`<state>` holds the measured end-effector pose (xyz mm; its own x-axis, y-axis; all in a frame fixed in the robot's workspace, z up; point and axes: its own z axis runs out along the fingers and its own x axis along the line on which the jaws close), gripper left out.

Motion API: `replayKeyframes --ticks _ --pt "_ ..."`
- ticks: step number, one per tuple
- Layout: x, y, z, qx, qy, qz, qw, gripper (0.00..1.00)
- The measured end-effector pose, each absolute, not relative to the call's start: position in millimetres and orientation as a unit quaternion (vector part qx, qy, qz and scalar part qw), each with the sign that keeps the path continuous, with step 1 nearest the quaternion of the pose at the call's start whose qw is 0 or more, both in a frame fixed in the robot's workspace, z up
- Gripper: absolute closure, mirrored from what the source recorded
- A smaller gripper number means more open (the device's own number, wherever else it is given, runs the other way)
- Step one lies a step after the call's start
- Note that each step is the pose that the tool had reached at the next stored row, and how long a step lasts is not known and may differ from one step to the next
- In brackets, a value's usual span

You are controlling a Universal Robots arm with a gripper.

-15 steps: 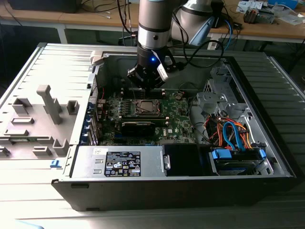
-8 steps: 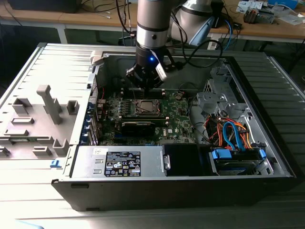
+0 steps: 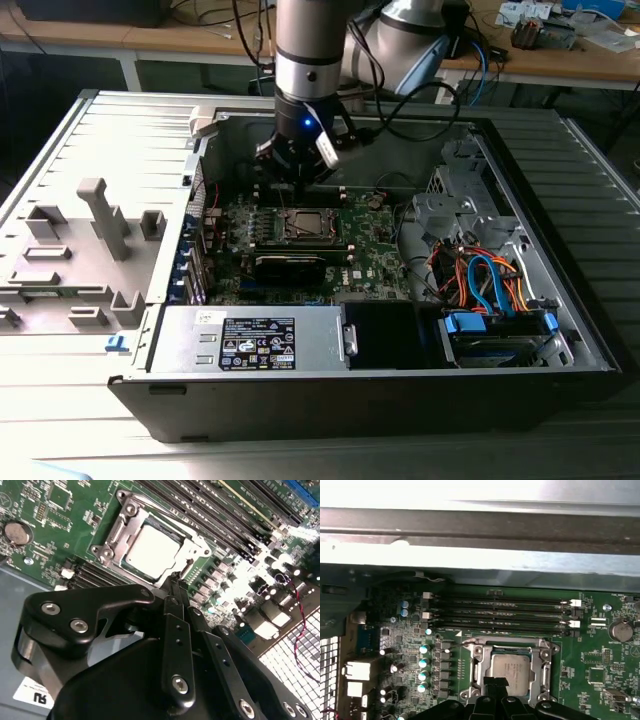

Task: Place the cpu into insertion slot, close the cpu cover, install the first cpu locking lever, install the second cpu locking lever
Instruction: 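Install the first cpu locking lever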

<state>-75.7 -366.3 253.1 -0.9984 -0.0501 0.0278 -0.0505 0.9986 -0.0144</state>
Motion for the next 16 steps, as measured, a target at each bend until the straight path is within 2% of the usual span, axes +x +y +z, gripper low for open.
replayKeyframes --ticks 16 --pt "-100 -366 253 0.025 -1.0 -0.006 0.011 0.89"
